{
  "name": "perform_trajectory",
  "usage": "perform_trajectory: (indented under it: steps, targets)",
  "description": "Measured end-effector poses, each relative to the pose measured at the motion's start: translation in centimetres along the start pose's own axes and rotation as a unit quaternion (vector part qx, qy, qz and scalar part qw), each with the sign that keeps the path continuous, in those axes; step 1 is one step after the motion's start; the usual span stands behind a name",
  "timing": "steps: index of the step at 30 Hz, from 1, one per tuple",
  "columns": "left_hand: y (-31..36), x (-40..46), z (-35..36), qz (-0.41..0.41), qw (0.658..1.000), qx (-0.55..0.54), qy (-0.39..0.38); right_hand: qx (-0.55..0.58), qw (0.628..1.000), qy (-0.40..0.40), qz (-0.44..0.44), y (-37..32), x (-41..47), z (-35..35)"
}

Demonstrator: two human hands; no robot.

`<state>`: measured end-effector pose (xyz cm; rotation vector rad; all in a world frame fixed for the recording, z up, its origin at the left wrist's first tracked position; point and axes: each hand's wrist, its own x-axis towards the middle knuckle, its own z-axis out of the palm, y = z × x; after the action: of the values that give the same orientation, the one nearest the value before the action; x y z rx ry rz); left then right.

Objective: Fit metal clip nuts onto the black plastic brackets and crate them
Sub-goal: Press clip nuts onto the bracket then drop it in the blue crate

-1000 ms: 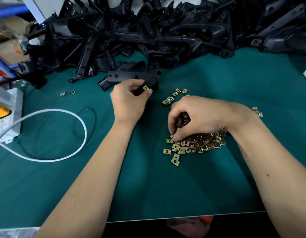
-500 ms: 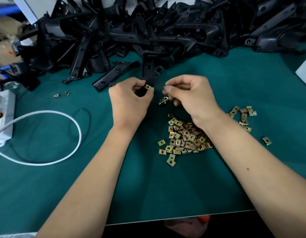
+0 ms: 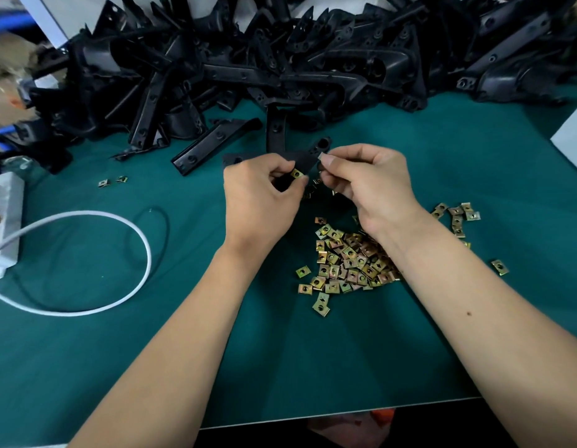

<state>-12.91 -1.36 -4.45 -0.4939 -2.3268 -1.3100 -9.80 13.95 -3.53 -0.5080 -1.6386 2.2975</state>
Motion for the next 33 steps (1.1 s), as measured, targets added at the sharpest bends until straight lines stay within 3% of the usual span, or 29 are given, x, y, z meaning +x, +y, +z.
perform_trajectory:
  steps: [15,19,21,24,27,30,33]
  targets:
    - [-0.2,-0.7,0.2,0.029,0.997,-0.012,-0.067,0.001,1.000,0.028,-0.003,0.0,0.0,-0.3]
    - [-1.0,0.1,-1.0,0.032,0.994,-0.012,-0.106,-0.042,0.998,-0.043,-0.006,-0.4,0.6,-1.2]
    - [-1.6,0.7,-1.8,0.033,0.992,0.006,-0.121,-0.207,0.969,-0.107,-0.088,-0.6,1.0,-1.9]
    - [-2.1,1.2,-2.3,0.044,0.990,0.043,-0.128,-0.429,0.866,-0.122,-0.224,-0.3,1.4,-2.5]
    - [-2.3,1.1,-2.5,0.056,0.987,0.047,-0.145,-0.476,0.821,-0.127,-0.287,-0.2,1.4,-2.4]
    - [-2.1,1.0,-2.4,0.058,0.988,0.024,-0.144,-0.504,0.794,-0.167,-0.296,-0.4,1.2,-2.3]
    - [-2.1,0.9,-2.3,0.048,0.987,0.000,-0.151,-0.521,0.776,-0.145,-0.325,-0.6,1.1,-2.2]
